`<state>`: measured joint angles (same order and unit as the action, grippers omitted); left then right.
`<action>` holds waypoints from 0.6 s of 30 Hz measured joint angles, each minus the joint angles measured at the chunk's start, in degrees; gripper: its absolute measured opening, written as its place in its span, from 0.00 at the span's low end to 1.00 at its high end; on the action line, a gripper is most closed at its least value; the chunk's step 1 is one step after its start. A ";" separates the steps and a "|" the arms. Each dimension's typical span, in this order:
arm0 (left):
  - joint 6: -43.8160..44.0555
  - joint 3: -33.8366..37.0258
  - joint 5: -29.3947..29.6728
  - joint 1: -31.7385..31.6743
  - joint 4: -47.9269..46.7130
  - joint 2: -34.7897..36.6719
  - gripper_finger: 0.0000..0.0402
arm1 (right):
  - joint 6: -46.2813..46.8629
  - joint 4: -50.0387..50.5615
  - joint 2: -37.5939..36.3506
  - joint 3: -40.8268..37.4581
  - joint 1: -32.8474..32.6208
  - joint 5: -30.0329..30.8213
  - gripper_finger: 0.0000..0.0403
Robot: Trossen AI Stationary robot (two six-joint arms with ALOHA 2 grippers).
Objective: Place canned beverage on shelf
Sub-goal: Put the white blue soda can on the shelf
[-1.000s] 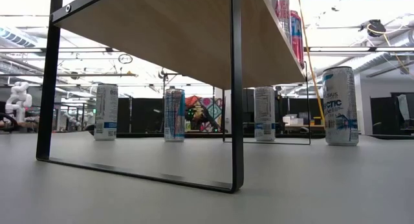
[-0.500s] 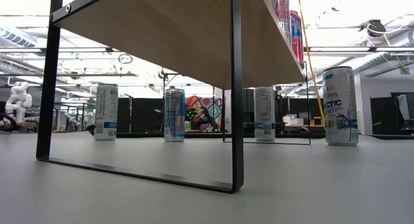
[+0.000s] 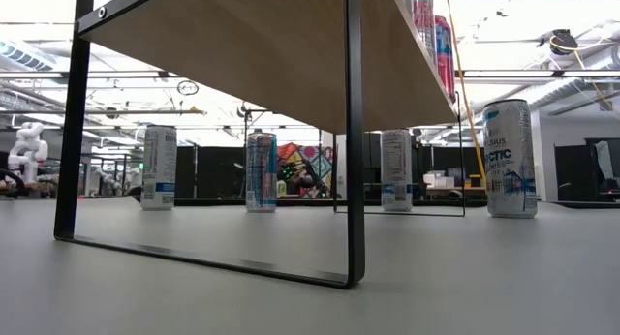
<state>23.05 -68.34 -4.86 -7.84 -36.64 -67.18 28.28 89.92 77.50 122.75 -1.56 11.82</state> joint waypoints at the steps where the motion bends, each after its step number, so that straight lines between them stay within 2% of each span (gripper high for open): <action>1: 0.00 0.00 0.00 -0.02 -0.62 0.00 0.46 | 0.82 -0.01 -1.49 -2.83 0.00 -0.01 0.81; 8: -2.29 0.00 0.00 -0.02 -1.50 0.25 0.46 | 5.01 -1.56 -13.03 -23.89 0.07 0.60 0.81; 13: -5.59 0.00 0.00 -0.02 -1.44 0.26 0.46 | 8.33 -7.97 -20.42 -37.64 0.13 1.69 0.81; 18: -5.47 0.00 0.35 -0.02 -1.42 0.25 0.46 | 7.61 -14.05 -24.78 -48.98 1.15 1.66 0.81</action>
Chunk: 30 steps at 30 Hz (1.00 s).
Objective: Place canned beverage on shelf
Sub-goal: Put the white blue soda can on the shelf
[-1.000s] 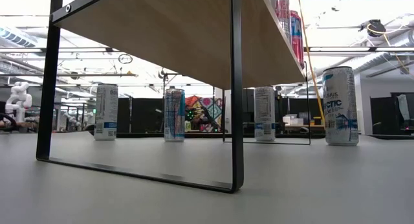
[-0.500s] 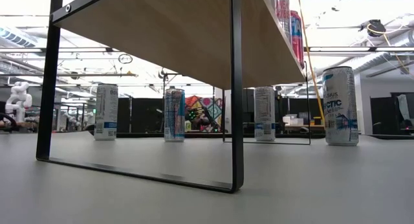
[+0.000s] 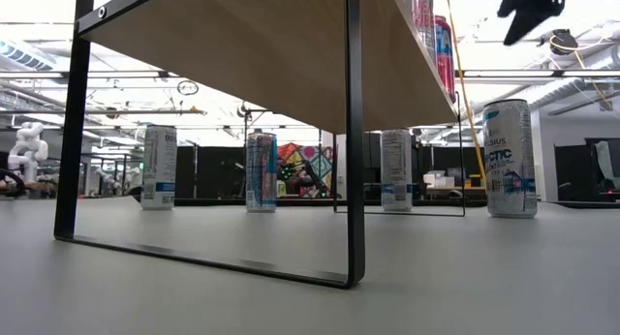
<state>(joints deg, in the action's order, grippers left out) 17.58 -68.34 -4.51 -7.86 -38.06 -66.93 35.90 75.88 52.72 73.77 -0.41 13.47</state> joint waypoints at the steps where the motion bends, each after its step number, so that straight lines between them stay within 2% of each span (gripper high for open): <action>1: 0.02 0.00 0.02 0.00 -0.02 0.00 0.46 | -0.47 -1.42 -0.51 -1.78 0.30 0.00 0.81; 6: -0.01 0.00 0.06 0.00 -0.02 0.00 0.46 | -0.98 -6.80 -2.18 -7.43 2.11 -1.91 0.83; 11: -1.28 0.00 0.38 0.00 -0.02 0.00 0.46 | -3.21 -7.97 -2.48 -10.66 3.91 -3.16 0.86; 17: -1.46 0.00 1.66 0.00 0.00 0.00 0.46 | -7.49 -8.32 -1.95 -11.23 6.74 -3.48 0.90; 22: -1.44 0.00 1.83 0.00 0.00 0.00 0.46 | -11.99 -7.46 -0.77 -11.23 10.68 -6.39 0.95; 30: -1.46 0.00 3.08 0.00 0.00 0.00 0.46 | -18.95 -7.39 3.03 -11.23 15.88 -10.71 0.96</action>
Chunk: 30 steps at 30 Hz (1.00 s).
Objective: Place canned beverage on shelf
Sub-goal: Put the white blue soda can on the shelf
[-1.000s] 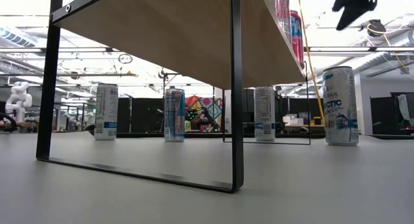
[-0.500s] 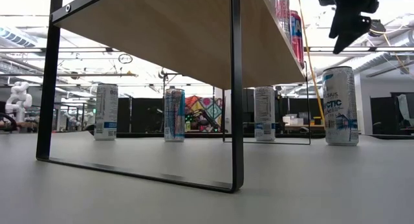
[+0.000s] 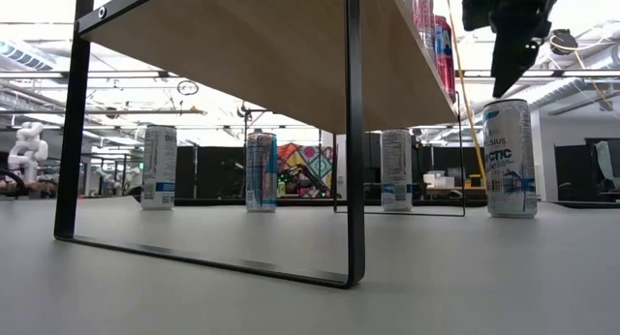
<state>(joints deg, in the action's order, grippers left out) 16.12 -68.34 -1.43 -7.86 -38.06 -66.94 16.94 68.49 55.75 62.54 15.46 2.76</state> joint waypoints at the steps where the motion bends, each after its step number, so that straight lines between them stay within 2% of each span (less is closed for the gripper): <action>1: 0.00 0.00 0.00 0.00 0.02 0.00 0.46 | -0.43 0.04 0.47 0.00 0.45 -0.04 0.96; 16: 0.02 0.00 -0.02 0.00 0.00 0.00 0.46 | -8.72 0.67 7.64 0.00 5.06 -4.09 0.94; 23: 0.00 0.00 -0.61 0.00 -0.25 0.00 0.46 | -9.28 0.98 9.21 -0.05 5.38 -4.49 0.94; 30: -0.06 0.00 -1.38 0.11 -0.26 0.00 0.46 | -7.49 -1.32 7.94 -5.55 5.38 -4.64 0.94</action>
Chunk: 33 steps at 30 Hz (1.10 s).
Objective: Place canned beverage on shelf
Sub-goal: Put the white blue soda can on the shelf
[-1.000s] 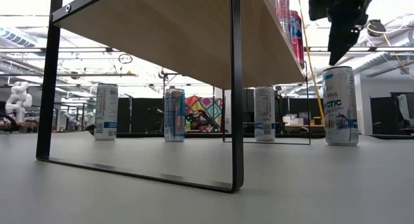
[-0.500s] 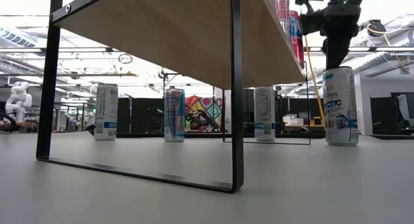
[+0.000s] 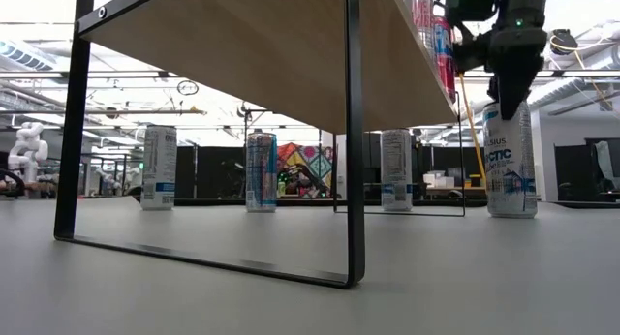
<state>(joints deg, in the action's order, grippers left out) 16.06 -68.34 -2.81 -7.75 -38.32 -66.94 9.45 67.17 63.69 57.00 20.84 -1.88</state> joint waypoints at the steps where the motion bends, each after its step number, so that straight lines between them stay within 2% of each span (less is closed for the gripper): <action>1: 0.00 0.00 0.00 0.00 0.00 0.00 0.46 | 0.30 -0.53 -0.10 -0.65 0.00 0.01 0.94; 20: -0.46 0.00 -0.02 0.00 0.02 0.00 0.46 | 1.23 -2.55 -0.16 -1.47 -0.02 0.23 0.92; 29: -0.44 0.00 -0.02 0.00 0.02 0.00 0.46 | 1.65 -2.40 -0.16 -1.49 -0.02 0.25 0.66; 33: -0.46 0.00 -0.02 0.00 0.02 0.00 0.46 | 1.81 -2.15 -0.22 -1.43 -0.02 -0.32 0.57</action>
<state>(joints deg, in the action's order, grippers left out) 15.59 -68.34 -2.83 -7.75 -38.30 -66.94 11.26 65.02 63.47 55.56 20.82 -2.20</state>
